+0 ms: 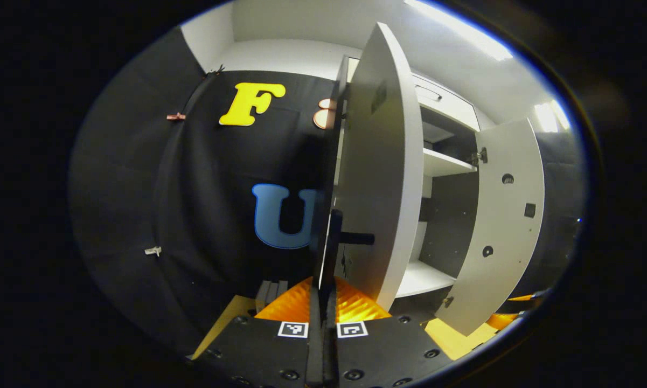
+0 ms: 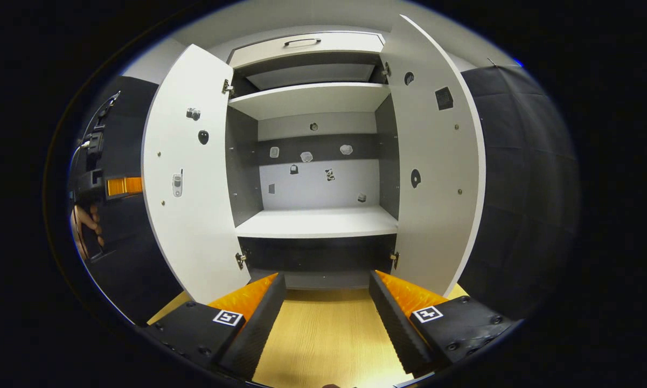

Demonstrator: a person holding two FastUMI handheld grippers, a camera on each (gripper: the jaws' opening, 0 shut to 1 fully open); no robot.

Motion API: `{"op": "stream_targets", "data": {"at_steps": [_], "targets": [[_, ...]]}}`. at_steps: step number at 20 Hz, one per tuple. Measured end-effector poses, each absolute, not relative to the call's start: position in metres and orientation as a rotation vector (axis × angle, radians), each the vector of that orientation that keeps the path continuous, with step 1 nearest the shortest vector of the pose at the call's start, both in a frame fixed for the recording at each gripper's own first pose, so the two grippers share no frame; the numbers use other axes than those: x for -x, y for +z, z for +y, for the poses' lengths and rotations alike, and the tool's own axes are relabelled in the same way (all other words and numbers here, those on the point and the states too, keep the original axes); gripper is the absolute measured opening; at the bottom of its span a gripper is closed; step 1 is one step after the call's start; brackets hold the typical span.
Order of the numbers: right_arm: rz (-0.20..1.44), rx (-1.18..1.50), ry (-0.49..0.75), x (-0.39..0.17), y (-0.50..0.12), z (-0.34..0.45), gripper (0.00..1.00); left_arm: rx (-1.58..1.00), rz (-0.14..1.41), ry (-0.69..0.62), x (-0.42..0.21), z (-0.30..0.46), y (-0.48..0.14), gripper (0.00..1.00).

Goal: Open the right door of the double-door shoe cabinet with the right hand, and open the left door with the left hand.

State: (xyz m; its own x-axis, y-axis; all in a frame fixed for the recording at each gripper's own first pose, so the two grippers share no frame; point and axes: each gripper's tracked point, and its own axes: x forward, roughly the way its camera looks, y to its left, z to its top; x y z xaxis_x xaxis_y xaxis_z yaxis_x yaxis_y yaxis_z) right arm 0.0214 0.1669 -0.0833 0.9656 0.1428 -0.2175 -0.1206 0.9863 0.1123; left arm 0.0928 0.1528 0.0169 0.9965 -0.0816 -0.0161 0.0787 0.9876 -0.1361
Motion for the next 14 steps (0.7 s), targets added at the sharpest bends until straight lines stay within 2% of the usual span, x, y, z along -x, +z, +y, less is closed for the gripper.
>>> {"op": "stream_targets", "data": {"at_steps": [3,8,10,12,14], "targets": [[0.221,-0.104,0.122,-0.022,-0.08,0.16,0.98,0.066,0.026,-0.05,-0.082,0.155,0.015,0.03],[0.219,-0.087,0.091,-0.026,-0.076,0.145,0.98,0.046,0.038,0.015,-0.043,0.155,0.015,0.05],[0.217,-0.095,0.083,-0.028,-0.072,0.14,0.98,0.013,0.032,0.043,-0.025,0.15,0.015,0.09],[0.212,-0.097,0.08,-0.029,-0.066,0.137,0.98,-0.025,0.034,0.064,-0.008,0.138,0.014,0.17],[0.209,-0.075,0.058,-0.028,-0.061,0.127,0.98,-0.016,0.045,0.02,0.004,0.108,0.009,0.23]]}}
